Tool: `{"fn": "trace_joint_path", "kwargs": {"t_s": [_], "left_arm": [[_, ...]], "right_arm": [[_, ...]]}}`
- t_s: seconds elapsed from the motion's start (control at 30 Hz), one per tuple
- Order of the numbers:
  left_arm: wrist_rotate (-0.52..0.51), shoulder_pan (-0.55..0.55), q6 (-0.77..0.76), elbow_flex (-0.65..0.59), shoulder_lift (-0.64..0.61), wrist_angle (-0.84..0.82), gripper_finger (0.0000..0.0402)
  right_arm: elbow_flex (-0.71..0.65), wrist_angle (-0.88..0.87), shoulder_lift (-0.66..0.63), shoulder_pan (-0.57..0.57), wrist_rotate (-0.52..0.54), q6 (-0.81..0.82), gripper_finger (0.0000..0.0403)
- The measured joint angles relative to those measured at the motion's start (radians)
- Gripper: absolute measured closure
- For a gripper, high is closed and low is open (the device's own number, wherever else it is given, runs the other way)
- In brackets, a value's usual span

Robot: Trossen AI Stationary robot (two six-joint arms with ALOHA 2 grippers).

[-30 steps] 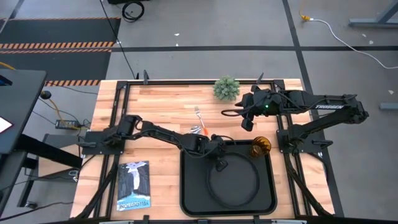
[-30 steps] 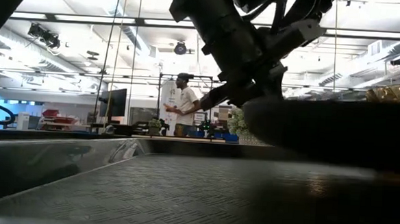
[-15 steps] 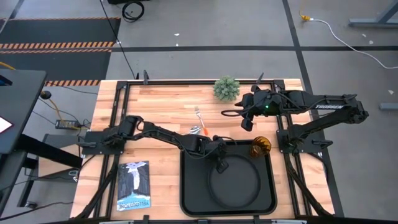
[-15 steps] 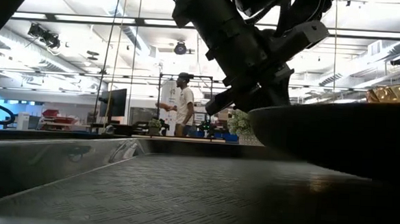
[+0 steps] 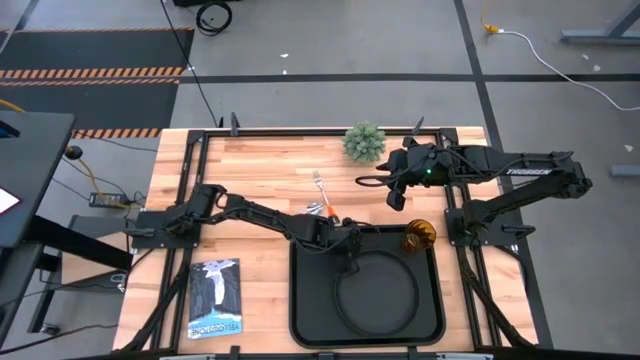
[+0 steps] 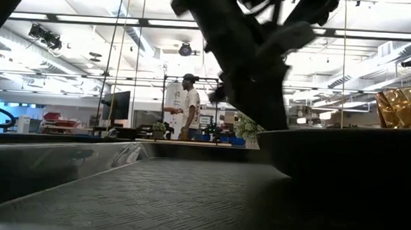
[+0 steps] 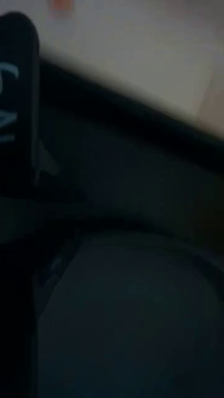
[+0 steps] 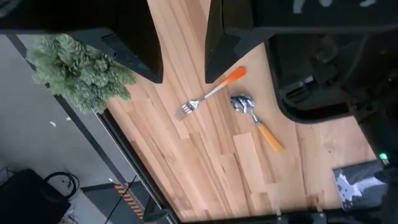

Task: Pick and place plate/cup/fork/spoon on tray
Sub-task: Put the black plate on the bottom right of the black tray

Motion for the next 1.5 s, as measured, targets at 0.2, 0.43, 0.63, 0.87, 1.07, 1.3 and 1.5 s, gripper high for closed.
{"fn": "trace_joint_path", "kwargs": {"t_s": [0.2, 0.43, 0.63, 0.87, 1.07, 1.3, 1.5], "left_arm": [[-0.194, 0.0, 0.21, 0.0, -0.079, -0.237, 0.0323], [-0.284, -0.01, 0.402, 0.0, -0.129, -0.431, 0.0326], [-0.227, -0.044, 0.533, 0.0, -0.125, -0.429, 0.0327], [-0.231, -0.061, 0.589, -0.06, -0.133, -0.416, 0.0329], [-0.297, -0.06, 0.537, -0.254, -0.217, -0.388, 0.0345], [-0.302, -0.052, 0.474, -0.448, -0.393, -0.193, 0.0358], [-0.325, -0.04, 0.416, -0.66, -0.56, 0.034, 0.0358]], "right_arm": [[-0.079, 0.191, 0.002, -0.002, 0.0, -0.06, 0.0277], [-0.166, 0.408, 0.021, -0.003, -0.004, -0.086, 0.0277], [-0.167, 0.424, 0.05, -0.003, -0.002, -0.016, 0.0277], [-0.167, 0.448, 0.141, 0.001, -0.013, 0.042, 0.0277], [-0.091, 0.403, 0.215, 0.004, -0.019, 0.05, 0.0277], [0.004, 0.328, 0.307, 0.013, -0.064, 0.049, 0.0277], [0.005, 0.303, 0.402, 0.05, -0.129, 0.053, 0.0277]]}}
